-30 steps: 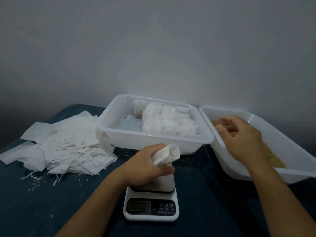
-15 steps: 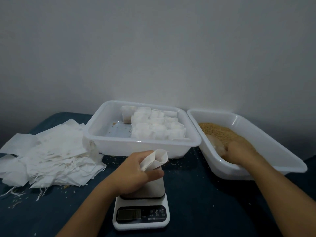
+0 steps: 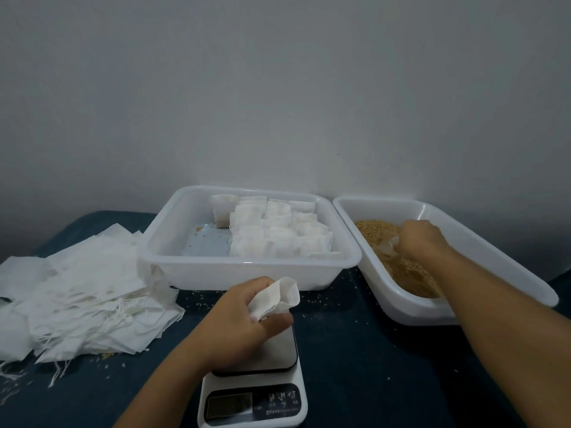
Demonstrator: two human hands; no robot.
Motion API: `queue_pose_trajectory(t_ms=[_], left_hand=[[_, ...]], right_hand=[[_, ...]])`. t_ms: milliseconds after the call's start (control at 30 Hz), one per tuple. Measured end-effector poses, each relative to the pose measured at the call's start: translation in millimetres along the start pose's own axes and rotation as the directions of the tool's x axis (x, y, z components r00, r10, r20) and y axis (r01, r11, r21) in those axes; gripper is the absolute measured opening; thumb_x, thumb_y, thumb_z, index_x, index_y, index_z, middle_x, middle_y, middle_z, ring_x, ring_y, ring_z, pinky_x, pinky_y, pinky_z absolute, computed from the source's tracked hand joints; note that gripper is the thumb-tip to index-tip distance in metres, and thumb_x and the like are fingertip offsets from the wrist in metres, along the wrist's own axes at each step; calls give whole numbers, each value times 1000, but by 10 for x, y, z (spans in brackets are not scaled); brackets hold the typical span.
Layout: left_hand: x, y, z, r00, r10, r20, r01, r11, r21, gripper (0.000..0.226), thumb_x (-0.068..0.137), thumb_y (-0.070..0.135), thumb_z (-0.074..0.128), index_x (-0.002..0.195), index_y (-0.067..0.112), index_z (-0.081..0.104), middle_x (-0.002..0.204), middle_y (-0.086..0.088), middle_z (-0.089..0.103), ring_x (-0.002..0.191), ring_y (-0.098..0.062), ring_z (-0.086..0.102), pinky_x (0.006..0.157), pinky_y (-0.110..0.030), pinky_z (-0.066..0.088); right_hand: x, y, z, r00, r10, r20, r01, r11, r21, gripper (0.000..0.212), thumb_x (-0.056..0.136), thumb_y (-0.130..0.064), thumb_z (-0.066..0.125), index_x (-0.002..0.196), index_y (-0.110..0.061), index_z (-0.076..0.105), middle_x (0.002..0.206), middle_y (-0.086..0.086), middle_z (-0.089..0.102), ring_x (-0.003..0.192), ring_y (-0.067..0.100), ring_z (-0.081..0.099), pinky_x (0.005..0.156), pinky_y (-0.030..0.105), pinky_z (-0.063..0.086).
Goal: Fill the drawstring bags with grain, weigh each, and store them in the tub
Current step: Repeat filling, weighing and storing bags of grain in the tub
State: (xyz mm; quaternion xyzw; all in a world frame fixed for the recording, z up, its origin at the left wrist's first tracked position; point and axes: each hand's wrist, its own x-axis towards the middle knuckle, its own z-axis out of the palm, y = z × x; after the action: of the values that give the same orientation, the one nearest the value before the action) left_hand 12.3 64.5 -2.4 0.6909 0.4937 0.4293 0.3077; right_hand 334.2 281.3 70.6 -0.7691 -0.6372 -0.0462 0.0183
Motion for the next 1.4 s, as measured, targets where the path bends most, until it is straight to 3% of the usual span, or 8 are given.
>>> queue_pose_trajectory(t_ms=[133,333,500,633,833,900,1067,1400], left_hand=[[1,-15,-2,1000,2,-10,-2,1000,-17,18,79,49,71,91,37,64,76,13,58,67,0,50,64,-15,42],[10,-44,11,999,-9,-43,9,1000,-12,20,80,46,72,89,30,63,72,13,54,64,-1,46,59,-15,37],[9,-10,8,998,-18,-66,17,1000,-16,23,83,44,73,93,25,63,75,3,58,63,-2,47,58,-16,38],[8,6,-16,993,-42,-113,41,999,-13,16,87,38,77,91,30,63,77,10,62,64,-1,51,60,-13,41],[39,-29,-40,976,-109,-187,97,993,-73,18,90,35,77,102,43,67,89,6,71,71,-5,61,68,-25,50],[36,-58,-45,975,-124,-184,106,989,-105,21,92,31,77,104,45,68,88,9,72,72,-2,63,69,-28,53],[48,-88,-64,968,-140,-206,114,984,-134,22,83,44,72,105,43,69,86,10,72,69,0,62,65,-27,52],[84,-171,-100,946,-213,-243,187,974,-125,17,86,43,74,101,44,67,92,6,72,70,-4,62,69,-32,55]], right_hand=[[91,-197,173,1000,9,-21,-6,992,123,26,99,-11,62,73,-9,62,79,9,61,70,24,60,63,33,50],[146,-197,266,994,-21,110,-16,945,327,37,103,-38,65,109,-2,76,110,13,74,100,31,70,85,38,56],[129,-63,271,990,72,122,-121,878,464,40,102,-31,64,72,-5,56,67,8,50,58,22,46,59,31,41],[9,8,194,990,104,94,-139,820,555,47,103,-46,59,109,0,68,84,12,67,70,28,61,59,32,45],[-274,98,120,989,149,-7,-80,568,819,28,96,-47,66,88,-20,63,79,-1,63,76,24,63,85,50,58],[-418,100,115,988,146,-60,-28,541,840,30,97,-49,65,88,-20,65,80,3,68,72,23,63,75,45,58],[-820,23,65,978,77,-194,136,473,870,30,95,-53,66,89,-24,71,68,0,63,54,15,50,46,28,43],[-1482,-139,-338,946,-277,-165,259,349,901,17,74,-65,79,90,-63,75,92,-31,76,83,-11,70,72,25,48]])
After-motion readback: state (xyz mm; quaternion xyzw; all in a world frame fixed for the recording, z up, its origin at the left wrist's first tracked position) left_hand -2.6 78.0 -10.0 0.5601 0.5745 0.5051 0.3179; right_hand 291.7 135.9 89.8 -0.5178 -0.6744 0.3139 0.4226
